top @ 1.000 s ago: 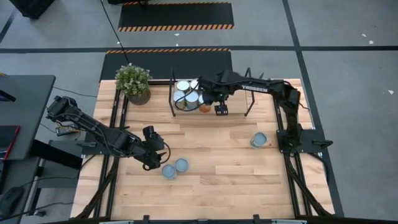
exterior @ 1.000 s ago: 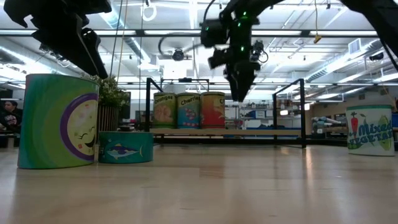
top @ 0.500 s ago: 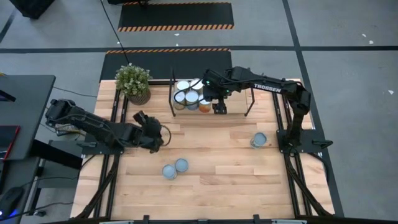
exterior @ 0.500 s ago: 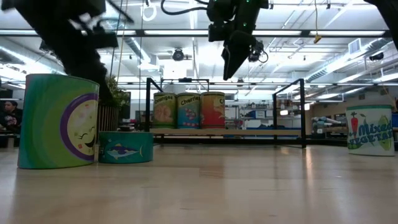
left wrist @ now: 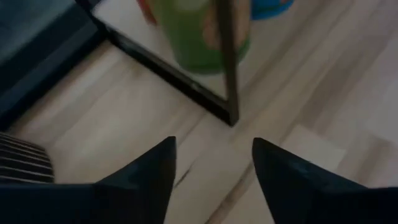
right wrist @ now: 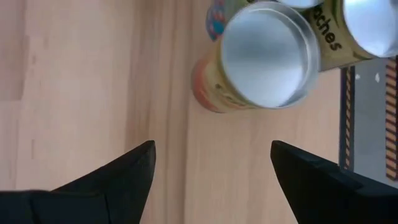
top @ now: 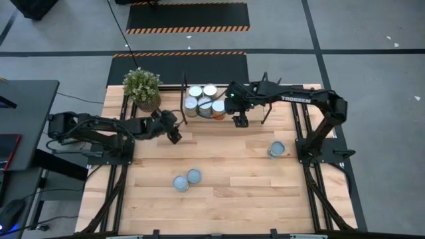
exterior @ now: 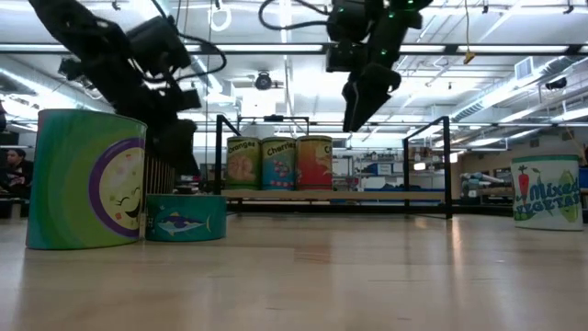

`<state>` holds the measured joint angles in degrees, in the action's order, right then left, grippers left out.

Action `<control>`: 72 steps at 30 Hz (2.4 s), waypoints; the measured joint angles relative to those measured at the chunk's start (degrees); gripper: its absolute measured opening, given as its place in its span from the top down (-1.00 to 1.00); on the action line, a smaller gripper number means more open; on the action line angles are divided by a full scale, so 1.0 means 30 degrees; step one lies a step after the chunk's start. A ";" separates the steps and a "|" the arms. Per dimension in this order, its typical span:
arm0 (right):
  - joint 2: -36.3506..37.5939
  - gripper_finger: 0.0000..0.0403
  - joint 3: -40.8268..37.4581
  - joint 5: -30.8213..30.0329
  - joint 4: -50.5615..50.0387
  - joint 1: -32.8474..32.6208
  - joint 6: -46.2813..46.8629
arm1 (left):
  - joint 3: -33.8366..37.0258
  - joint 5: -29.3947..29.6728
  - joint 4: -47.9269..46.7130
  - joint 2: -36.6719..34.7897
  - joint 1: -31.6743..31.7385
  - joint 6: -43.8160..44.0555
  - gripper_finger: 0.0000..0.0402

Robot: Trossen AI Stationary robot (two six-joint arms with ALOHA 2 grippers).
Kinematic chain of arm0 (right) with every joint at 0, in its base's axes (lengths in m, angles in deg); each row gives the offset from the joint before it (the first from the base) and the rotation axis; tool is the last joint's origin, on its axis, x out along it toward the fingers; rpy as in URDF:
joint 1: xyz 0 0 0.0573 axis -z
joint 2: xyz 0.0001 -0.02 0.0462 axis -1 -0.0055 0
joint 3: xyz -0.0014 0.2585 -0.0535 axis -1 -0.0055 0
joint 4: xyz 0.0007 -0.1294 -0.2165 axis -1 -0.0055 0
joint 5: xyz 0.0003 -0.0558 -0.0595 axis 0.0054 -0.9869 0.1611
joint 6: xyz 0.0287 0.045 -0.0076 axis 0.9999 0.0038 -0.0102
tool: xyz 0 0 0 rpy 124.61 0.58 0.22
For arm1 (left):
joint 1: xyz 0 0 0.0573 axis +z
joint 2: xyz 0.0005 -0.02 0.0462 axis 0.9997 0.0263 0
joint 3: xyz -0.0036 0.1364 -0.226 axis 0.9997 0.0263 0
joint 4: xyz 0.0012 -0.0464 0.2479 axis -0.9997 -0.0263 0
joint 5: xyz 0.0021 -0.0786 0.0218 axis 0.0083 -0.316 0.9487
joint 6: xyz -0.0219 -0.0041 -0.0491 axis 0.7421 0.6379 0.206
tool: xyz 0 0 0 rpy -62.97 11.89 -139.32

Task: Pick and place cans onto a shelf
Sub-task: Adjust the canned goods on the shelf

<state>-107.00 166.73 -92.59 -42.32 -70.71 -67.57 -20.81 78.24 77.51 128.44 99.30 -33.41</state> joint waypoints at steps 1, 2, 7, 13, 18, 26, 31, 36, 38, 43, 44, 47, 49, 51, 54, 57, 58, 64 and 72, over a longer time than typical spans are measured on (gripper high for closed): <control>0.0373 -0.61 -0.0526 0.0007 0.0350 -0.0069 -0.0002 | 0.0125 -0.0631 0.0178 0.0004 0.0571 -0.0264 -0.02; 0.0709 -0.61 -0.0966 0.0007 0.0503 -0.0176 0.0006 | 0.0262 -0.1289 0.0523 0.0004 0.1141 -0.0396 0.03; 0.2200 -0.61 -0.2547 -0.0007 0.1353 -0.0450 0.0394 | 0.1158 -0.4519 0.2761 0.0004 0.3974 -0.0857 0.30; 0.3134 -0.61 -0.3448 -0.0014 0.2056 -0.0513 0.0960 | 0.1625 -0.7436 0.5856 0.0004 0.6709 -0.0460 0.53; 0.3182 -0.61 -0.3731 0.0153 0.2357 -0.0575 0.1200 | 0.1625 -0.9459 0.7504 0.0096 0.8324 0.0143 0.67; 0.3167 -0.61 -0.4300 0.0206 0.2925 -0.0553 0.1118 | 0.1625 -1.1629 0.8977 0.0602 0.9305 0.0623 0.83; 0.3160 -0.61 -0.4390 0.0576 0.3124 -0.0323 0.1173 | 0.1661 -1.1365 1.0197 0.1184 0.9173 0.0503 0.84; 0.3160 -0.61 -0.4390 0.0586 0.3179 -0.0317 0.1193 | 0.1625 -1.1372 1.1704 0.2173 0.8905 0.0496 0.85; 0.3160 -0.61 -0.4390 0.0590 0.3183 -0.0317 0.1193 | 0.1615 -1.1377 1.2354 0.2496 0.8754 0.0436 0.85; 0.3160 -0.61 -0.4390 0.0590 0.3399 -0.0265 0.1135 | 0.1603 -1.1656 1.2418 0.2846 0.8415 -0.0308 0.85; 0.3160 -0.61 -0.4390 0.0591 0.3501 -0.0224 0.1135 | 0.1603 -1.1664 1.2439 0.2846 0.8368 -0.0368 0.85; 0.3160 -0.61 -0.4390 0.0573 0.4061 0.0038 0.1135 | 0.1603 -1.1693 1.2357 0.2808 0.8299 -0.0510 0.85; 0.3160 -0.61 -0.4390 0.0551 0.4506 0.0330 0.1140 | 0.1603 -1.1689 1.2199 0.2652 0.8354 -0.0601 0.85; 0.3111 -0.61 -0.4390 0.0639 0.4921 0.0645 0.0989 | 0.1603 -1.1686 1.2052 0.2473 0.8379 -0.0874 0.85; 0.2925 -0.61 -0.4397 0.0714 0.5348 0.1010 0.0361 | 0.1603 -1.1664 1.1477 0.1986 0.8379 -0.1063 0.86; 0.2487 -0.61 -0.4397 0.0736 0.5873 0.1258 -0.0281 | 0.1611 -1.1572 1.0808 0.1302 0.8372 -0.1340 0.86; 0.2241 -0.61 -0.4397 0.0753 0.5858 0.1328 -0.0488 | 0.1611 -1.1384 1.0525 0.1048 0.8379 -0.1386 0.86; 0.0572 -0.61 -0.4397 0.0866 0.5960 0.1520 -0.1141 | 0.1619 -1.1219 0.9472 0.0463 0.8379 -0.1551 0.86; -0.0017 -0.61 -0.4387 -0.1003 0.5934 0.1494 -0.1204 | 0.1611 -1.1219 0.8594 0.0478 0.8365 -0.2010 0.86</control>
<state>-107.05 153.57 -95.60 -24.52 -66.23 -71.19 -15.97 44.58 103.30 129.88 124.40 -39.44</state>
